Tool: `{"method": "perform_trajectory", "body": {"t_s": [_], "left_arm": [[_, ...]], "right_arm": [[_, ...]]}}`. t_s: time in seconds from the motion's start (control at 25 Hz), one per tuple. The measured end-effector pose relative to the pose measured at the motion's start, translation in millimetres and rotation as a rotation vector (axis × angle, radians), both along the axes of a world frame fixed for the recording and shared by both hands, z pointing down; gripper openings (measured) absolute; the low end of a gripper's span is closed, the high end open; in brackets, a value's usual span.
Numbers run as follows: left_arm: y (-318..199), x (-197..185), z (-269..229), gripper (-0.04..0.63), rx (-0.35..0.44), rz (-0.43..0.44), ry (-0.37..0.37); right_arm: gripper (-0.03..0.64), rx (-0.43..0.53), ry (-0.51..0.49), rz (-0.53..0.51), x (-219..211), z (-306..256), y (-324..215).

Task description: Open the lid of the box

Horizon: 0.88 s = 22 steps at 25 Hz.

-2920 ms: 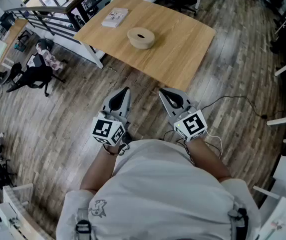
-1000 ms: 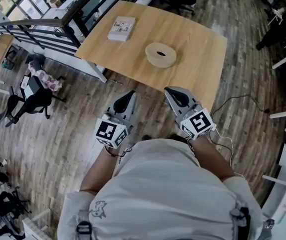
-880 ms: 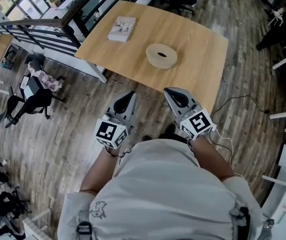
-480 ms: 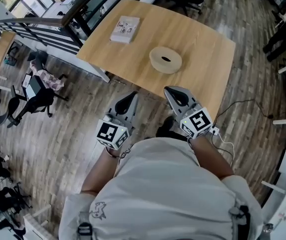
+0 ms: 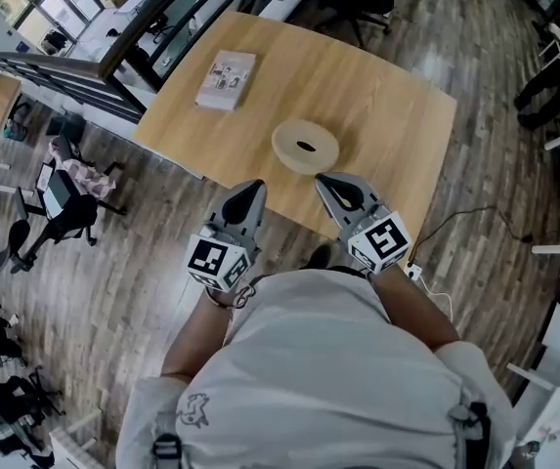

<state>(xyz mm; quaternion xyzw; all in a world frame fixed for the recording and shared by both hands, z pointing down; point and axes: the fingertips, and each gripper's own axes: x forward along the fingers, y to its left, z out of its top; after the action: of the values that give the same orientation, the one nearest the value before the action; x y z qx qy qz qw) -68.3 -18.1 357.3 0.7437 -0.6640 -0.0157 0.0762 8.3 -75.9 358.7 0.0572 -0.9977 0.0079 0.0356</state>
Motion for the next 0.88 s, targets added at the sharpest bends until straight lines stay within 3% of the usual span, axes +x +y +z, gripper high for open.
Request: {"method": "perform_trajectory", "body": {"t_s": [0.48, 0.88], "left_arm": [[-75.9, 5.0, 5.4, 0.003, -0.019, 0.078, -0.003], [-130.3, -14.0, 9.5, 0.003, -0.034, 0.267, -0.025]], "right_arm": [[0.003, -0.025, 0.001, 0.075, 12.5, 4.3, -68.3], [0.003, -0.037, 0.035, 0.195, -16.9, 10.2, -103.3]]}}
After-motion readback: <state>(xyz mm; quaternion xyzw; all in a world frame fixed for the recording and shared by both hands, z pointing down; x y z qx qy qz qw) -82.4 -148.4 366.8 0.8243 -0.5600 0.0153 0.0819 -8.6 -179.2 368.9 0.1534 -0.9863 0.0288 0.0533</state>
